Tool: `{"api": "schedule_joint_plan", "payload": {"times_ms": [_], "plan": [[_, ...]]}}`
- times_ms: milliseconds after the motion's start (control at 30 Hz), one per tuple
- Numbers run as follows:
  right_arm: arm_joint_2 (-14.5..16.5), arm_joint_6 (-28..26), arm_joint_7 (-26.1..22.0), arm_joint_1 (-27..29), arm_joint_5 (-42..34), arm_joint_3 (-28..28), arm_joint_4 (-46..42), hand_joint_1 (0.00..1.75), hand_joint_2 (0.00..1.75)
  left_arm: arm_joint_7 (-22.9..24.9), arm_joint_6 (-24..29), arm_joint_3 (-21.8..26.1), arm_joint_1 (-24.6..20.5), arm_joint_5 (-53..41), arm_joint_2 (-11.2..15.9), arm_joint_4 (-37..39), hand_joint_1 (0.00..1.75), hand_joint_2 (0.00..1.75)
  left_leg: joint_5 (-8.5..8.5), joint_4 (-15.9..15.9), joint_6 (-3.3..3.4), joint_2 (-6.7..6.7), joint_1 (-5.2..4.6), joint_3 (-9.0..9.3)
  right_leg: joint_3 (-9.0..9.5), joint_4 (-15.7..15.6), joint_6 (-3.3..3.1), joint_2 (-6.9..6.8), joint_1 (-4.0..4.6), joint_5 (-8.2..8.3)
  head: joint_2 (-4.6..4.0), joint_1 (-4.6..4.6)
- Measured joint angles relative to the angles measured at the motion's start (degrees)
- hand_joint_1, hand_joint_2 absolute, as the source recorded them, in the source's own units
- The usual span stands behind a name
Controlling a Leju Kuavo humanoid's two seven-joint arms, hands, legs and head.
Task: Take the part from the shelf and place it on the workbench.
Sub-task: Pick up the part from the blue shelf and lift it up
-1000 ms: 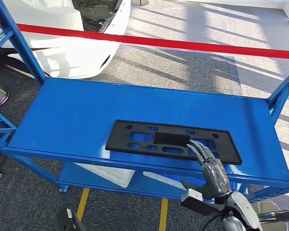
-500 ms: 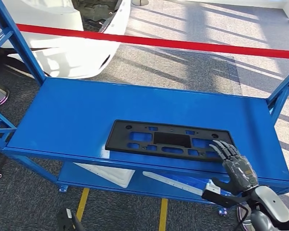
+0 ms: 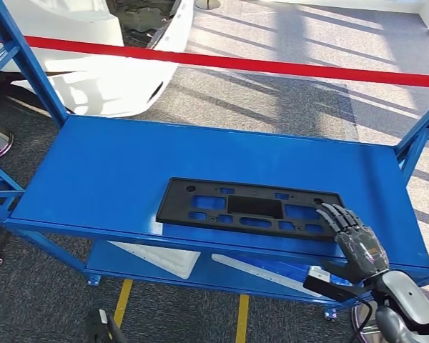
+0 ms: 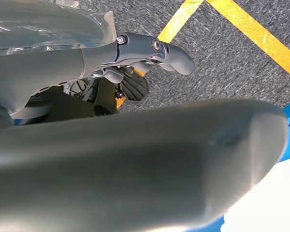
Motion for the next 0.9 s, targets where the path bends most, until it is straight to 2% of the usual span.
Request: {"api": "schedule_joint_plan", "payload": {"times_ms": [367, 700, 900], "plan": [[1.15, 1.61, -3.48, -1.44, -5.36, -0.10, 0.23, 0.00, 1.75, 0.55, -0.44, -1.10, -0.15, 0.00, 0.00, 0.00, 0.00, 0.00, 0.01, 0.00, -0.01, -0.01, 0.01, -0.02, -0.01, 0.04, 0.00, -0.02, 0.01, 0.00, 0.00, -0.01], [1.81, 4.98, -3.68, -5.44, -8.45, -0.02, -0.05, 0.00, 1.75, 0.71, -0.60, -1.27, -0.21, 0.00, 0.00, 0.00, 0.00, 0.00, 0.02, -0.02, -0.01, -0.01, 0.00, -0.03, -0.04, 0.04, 0.00, -0.01, 0.00, -0.01, -0.02, 0.00], [1.94, 6.14, -2.91, -8.55, -7.80, 0.64, 1.41, 0.00, 1.75, 0.73, -0.65, -1.33, -0.32, 0.00, 0.00, 0.00, 0.00, 0.00, 0.02, -0.01, -0.01, -0.01, 0.00, -0.04, -0.05, 0.05, 0.00, -0.02, 0.00, 0.00, -0.01, 0.00]]}}
